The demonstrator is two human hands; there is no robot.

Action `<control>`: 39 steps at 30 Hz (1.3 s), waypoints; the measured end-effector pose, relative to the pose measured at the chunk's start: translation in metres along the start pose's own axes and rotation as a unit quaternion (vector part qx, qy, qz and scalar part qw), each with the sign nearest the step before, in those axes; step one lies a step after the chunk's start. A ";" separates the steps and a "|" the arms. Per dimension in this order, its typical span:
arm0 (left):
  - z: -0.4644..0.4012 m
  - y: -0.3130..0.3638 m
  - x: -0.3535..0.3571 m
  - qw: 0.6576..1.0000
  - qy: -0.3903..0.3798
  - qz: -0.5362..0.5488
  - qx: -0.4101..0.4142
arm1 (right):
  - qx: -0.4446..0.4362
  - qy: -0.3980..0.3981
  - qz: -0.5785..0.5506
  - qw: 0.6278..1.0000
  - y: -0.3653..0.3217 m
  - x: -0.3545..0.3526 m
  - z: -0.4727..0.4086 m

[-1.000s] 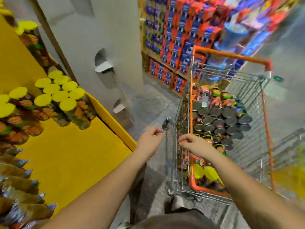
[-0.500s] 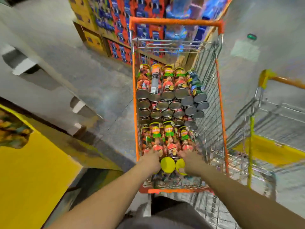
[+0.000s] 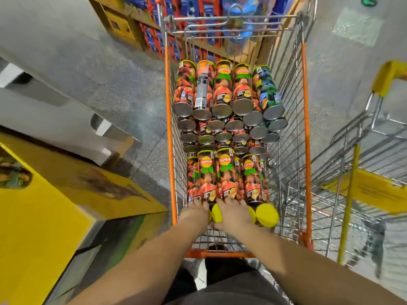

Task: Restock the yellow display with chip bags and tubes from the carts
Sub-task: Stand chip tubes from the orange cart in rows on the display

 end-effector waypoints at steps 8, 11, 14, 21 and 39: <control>0.052 -0.015 -0.085 0.994 0.078 0.059 0.051 | -0.040 -0.003 -0.053 0.998 0.016 -0.085 0.027; 0.091 -0.039 -0.142 0.984 0.139 0.098 0.060 | -0.079 -0.007 -0.067 0.995 0.021 -0.158 0.049; 0.135 -0.075 -0.191 0.975 0.178 0.125 0.041 | -0.113 0.028 -0.070 0.991 0.013 -0.234 0.077; 0.242 -0.211 -0.236 0.923 0.272 0.269 -0.039 | -0.191 0.082 0.015 0.978 -0.085 -0.345 0.126; 0.360 -0.522 -0.031 0.723 0.378 0.464 -0.346 | -0.380 0.068 0.139 0.912 -0.496 -0.319 0.120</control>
Point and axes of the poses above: each hand's wrist, its own z-axis away from the middle knuckle, its own x-axis out of the palm, y = z × x, the point moved 5 cm from there along -z, towards the middle knuckle, and after that the axes turned 7 degrees about -z, right-handed, at the moved point
